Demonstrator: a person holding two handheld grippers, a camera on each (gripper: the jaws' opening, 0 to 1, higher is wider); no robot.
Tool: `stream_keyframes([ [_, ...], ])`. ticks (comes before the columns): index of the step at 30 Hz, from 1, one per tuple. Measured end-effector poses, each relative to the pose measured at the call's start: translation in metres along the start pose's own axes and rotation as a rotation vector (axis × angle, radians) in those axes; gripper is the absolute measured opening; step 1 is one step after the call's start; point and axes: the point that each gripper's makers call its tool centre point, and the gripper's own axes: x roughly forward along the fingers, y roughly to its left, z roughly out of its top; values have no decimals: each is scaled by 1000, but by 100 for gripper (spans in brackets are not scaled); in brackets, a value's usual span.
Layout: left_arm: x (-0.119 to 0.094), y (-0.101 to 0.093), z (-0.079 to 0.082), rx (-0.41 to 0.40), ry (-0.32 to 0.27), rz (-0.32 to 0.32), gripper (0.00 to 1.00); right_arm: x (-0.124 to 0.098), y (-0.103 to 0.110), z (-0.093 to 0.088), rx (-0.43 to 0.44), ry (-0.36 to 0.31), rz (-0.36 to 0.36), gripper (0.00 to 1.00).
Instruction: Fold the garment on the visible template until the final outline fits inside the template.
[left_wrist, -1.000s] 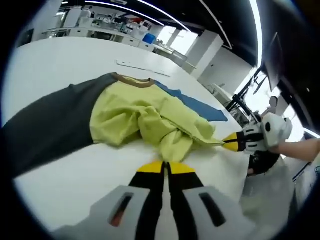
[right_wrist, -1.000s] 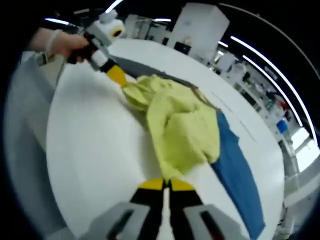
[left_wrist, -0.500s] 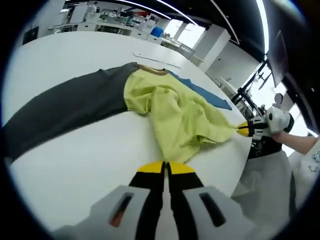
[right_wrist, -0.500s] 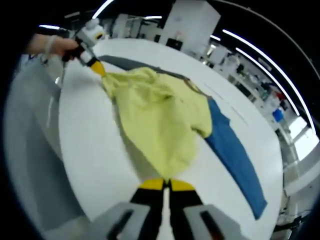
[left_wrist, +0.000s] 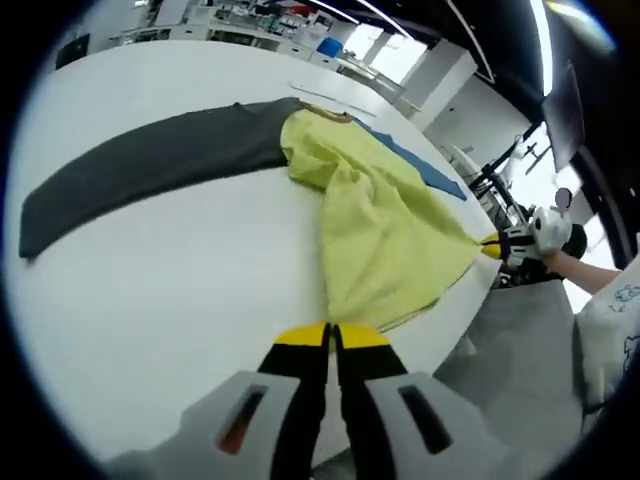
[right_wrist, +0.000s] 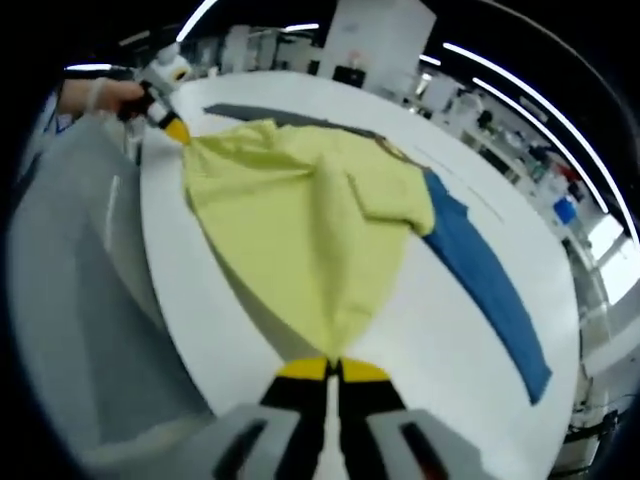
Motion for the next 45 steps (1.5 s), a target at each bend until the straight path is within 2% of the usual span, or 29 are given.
stream_keyframes([
  [4, -1, -3, -14, -13, 51, -4, 0, -1, 4, -6, 16, 7, 19, 0],
  [17, -6, -4, -36, -48, 111, -20, 0, -12, 26, -21, 65, 37, 100, 0],
  [22, -8, -4, -35, -47, 119, -22, 0, -13, 33, -26, 100, 53, 132, 0],
  [26, -9, -3, -37, -49, 129, -16, 0, -11, 35, -27, 96, 63, 142, 0],
  [34, -8, -5, -38, -58, 139, -21, 0, -9, 34, -28, 67, 77, 131, 0],
  [45, -7, -8, -40, -38, 148, -23, 0, -8, 35, -31, 71, 81, 135, 0],
])
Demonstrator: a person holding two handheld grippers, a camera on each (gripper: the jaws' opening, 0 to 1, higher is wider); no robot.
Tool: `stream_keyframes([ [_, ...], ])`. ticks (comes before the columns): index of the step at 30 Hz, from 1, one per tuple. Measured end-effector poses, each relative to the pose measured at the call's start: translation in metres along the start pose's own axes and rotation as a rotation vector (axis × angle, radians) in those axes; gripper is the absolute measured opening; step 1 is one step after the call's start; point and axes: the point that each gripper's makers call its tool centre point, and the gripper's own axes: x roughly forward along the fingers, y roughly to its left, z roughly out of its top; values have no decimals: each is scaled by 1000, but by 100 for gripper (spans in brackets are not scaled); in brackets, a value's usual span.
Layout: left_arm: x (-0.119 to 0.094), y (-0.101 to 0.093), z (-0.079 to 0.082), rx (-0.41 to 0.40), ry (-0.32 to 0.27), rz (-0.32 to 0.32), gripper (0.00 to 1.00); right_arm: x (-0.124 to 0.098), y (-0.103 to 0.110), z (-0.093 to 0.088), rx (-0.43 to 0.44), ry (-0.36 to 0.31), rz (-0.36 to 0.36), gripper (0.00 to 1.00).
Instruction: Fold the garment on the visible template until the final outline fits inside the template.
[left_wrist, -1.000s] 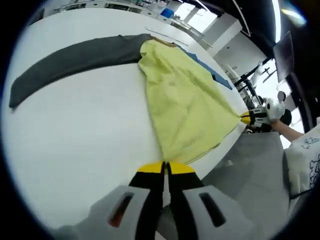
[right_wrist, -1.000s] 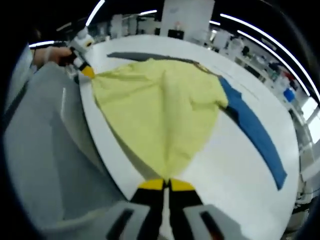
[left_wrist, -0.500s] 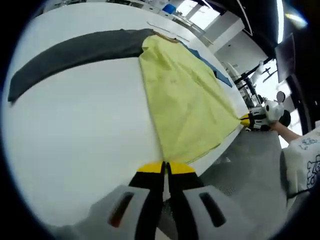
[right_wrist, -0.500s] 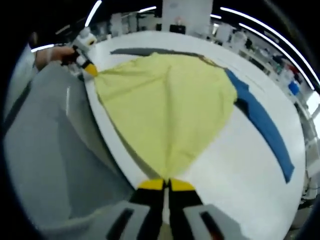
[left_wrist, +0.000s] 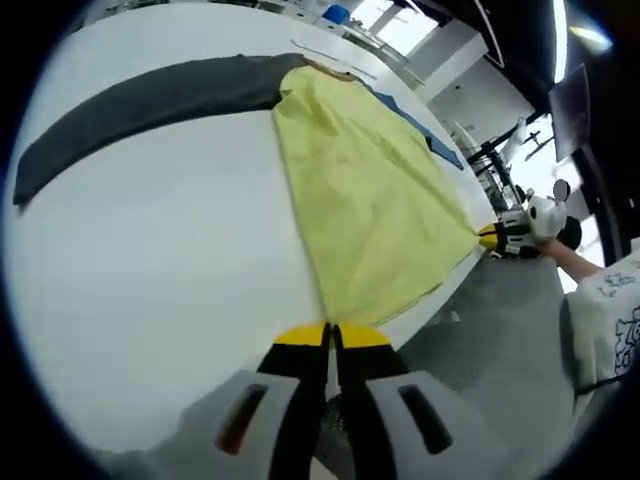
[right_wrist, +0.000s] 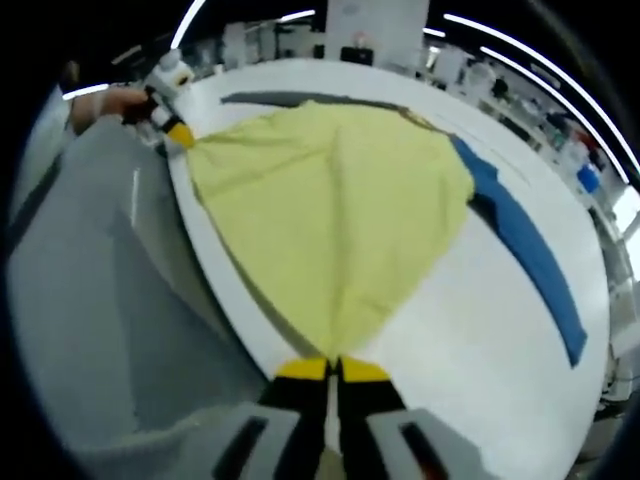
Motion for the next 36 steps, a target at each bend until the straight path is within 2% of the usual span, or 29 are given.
stream_keyframes([
  [5, 0, -1, 1, 2, -24, -7, 1, -1, -1, -1, 40, -18, 12, 0],
  [9, -3, 5, 12, 36, -97, -18, 9, -3, -2, -1, 84, -44, 11, 3],
  [11, -6, 4, 22, 37, -142, -24, 18, -6, -3, 1, 90, -62, 11, 7],
  [13, -10, 1, 34, 79, -203, -24, 24, -9, -4, 8, 130, -101, 15, 13],
  [14, -11, 1, 37, 87, -212, -25, 28, -11, -6, 9, 137, -111, 13, 16],
  [16, -15, -4, 48, 133, -261, -28, 35, -13, -10, 13, 144, -139, 5, 26],
  [17, -15, -4, 54, 172, -298, -35, 42, -15, -13, 20, 167, -182, 1, 31],
  [18, -17, -6, 58, 196, -321, -41, 48, -16, -14, 21, 175, -188, 1, 37],
  [19, -19, -9, 62, 221, -343, -48, 55, -18, -17, 27, 239, -222, -2, 41],
  [20, -21, -9, 67, 244, -369, -35, 66, -19, -20, 30, 267, -240, -9, 44],
  [21, -25, -7, 77, 287, -422, 2, 77, -21, -24, 35, 284, -271, -9, 49],
  [23, -29, -10, 84, 320, -448, 25, 95, -22, -31, 42, 321, -330, -8, 58],
  [24, -30, -11, 85, 321, -451, 26, 98, -22, -33, 44, 342, -346, -7, 68],
  [26, -31, -9, 88, 333, -467, 15, 99, -23, -42, 49, 378, -383, -33, 85],
  [27, -33, -9, 89, 335, -471, 14, 99, -24, -46, 52, 360, -404, -42, 95],
  [28, -34, -10, 91, 342, -480, 12, 99, -25, -49, 55, 371, -413, -49, 100],
  [35, -32, -12, 95, 329, -499, 8, 98, -28, -80, 55, 442, -423, -76, 99],
  [36, -32, -12, 96, 331, -504, 10, 97, -28, -92, 53, 456, -429, -81, 99],
])
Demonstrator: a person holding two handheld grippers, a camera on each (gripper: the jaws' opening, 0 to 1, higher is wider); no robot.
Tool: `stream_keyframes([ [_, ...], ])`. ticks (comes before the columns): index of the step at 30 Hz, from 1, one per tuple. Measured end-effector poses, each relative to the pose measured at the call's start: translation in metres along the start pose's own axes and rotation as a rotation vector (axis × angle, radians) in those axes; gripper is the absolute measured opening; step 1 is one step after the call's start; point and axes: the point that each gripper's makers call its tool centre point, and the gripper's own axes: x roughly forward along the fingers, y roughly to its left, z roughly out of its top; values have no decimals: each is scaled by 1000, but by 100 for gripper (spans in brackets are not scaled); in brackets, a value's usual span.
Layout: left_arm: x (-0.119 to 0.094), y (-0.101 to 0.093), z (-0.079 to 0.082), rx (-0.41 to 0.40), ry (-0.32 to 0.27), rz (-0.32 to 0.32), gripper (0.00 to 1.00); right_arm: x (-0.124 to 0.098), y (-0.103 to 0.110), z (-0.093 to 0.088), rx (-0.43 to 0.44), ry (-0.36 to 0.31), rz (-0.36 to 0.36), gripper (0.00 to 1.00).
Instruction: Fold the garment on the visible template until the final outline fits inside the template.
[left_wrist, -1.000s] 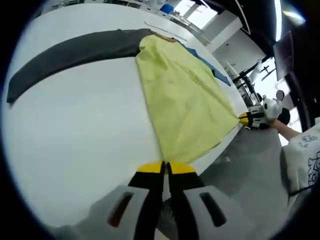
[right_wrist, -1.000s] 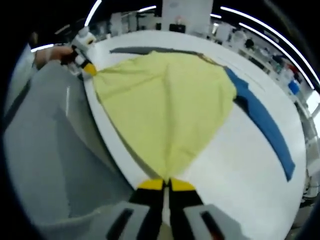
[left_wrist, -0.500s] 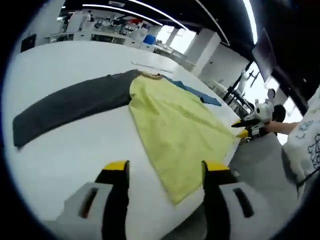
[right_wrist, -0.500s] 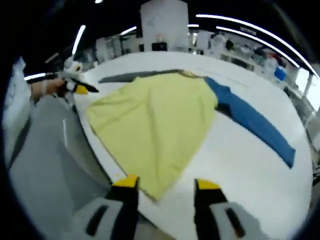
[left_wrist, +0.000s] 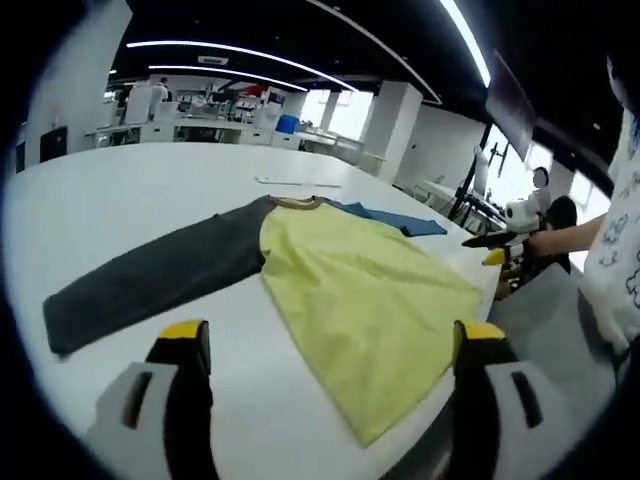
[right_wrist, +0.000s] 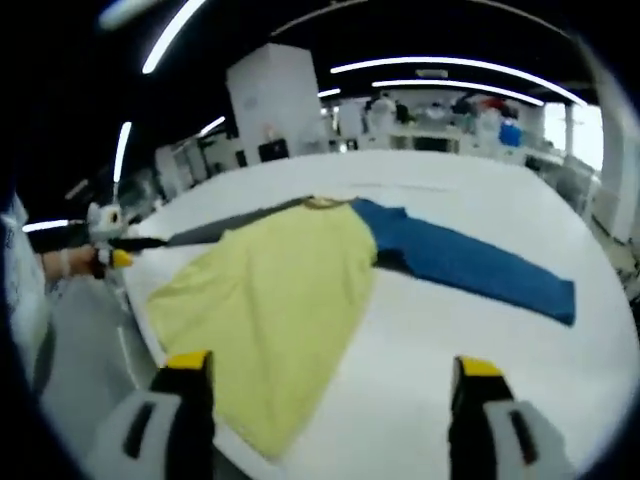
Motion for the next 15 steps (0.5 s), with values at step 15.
stream_keyframes([
  [15, 13, 2, 6, -22, -22, 17, 93, 9, -152, 26, 254, -62, -318, 80],
])
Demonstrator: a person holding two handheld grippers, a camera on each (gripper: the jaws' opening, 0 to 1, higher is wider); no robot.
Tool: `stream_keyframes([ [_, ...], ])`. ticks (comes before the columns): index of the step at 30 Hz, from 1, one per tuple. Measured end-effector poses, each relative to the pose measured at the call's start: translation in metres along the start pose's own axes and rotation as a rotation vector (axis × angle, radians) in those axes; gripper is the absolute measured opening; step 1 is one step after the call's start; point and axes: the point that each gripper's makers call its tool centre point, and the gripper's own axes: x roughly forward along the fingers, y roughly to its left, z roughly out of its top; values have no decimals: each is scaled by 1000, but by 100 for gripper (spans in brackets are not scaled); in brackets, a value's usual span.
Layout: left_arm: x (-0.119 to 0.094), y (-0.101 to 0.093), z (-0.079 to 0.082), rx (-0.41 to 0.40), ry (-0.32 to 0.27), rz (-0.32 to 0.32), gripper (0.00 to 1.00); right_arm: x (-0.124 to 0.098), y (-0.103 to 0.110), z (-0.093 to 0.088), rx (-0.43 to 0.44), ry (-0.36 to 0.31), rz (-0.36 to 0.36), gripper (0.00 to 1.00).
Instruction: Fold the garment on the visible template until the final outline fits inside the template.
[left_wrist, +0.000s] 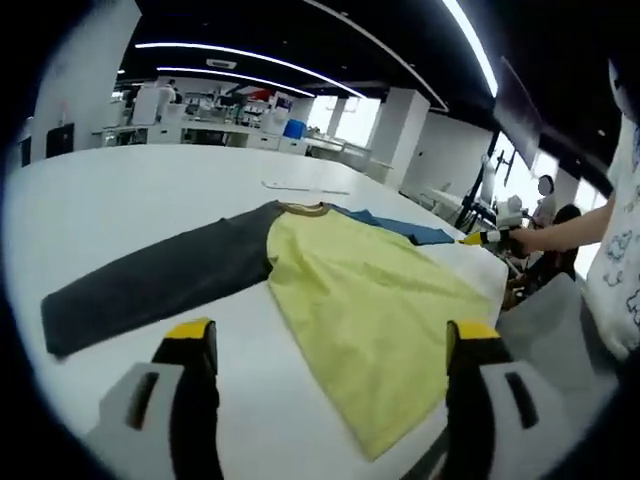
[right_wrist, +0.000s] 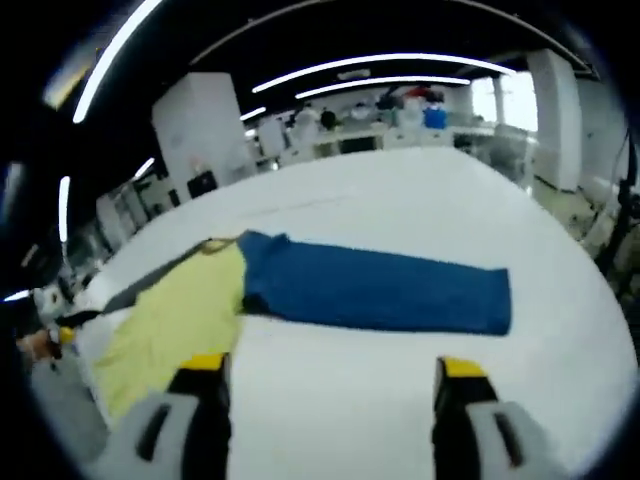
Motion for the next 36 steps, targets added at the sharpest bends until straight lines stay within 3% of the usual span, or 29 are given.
stream_keyframes([
  [3, 0, -2, -3, -16, 1, -4, 93, 7, -26, 7, -24, 1, -85, 74],
  [7, -3, -5, -6, -29, -3, 1, 92, 13, -59, 16, 42, -9, -193, 69],
  [9, -5, -5, -7, -42, -6, 5, 91, 15, -64, 17, 117, -4, -204, 66],
  [11, -7, -5, -8, -48, -4, 11, 91, 17, -82, 23, 144, -10, -248, 61],
  [14, -10, -3, -12, -62, 5, 20, 90, 18, -90, 19, 200, -3, -290, 55],
  [17, -12, -5, -16, -81, 8, 21, 90, 25, -108, 20, 190, 17, -316, 49],
  [28, -12, -17, -24, -123, 34, 9, 87, 36, -123, 17, 213, 52, -370, 33],
  [31, -12, -22, -24, -119, 43, 2, 87, 35, -126, 17, 188, 70, -384, 21],
  [33, -11, -23, -23, -122, 41, 2, 87, 33, -133, 15, 109, 118, -420, 6],
  [34, -11, -23, -22, -125, 39, 2, 86, 36, -129, 18, 91, 105, -395, 3],
  [36, -11, -24, -22, -129, 39, 1, 86, 36, -126, 18, 122, 108, -400, 0],
])
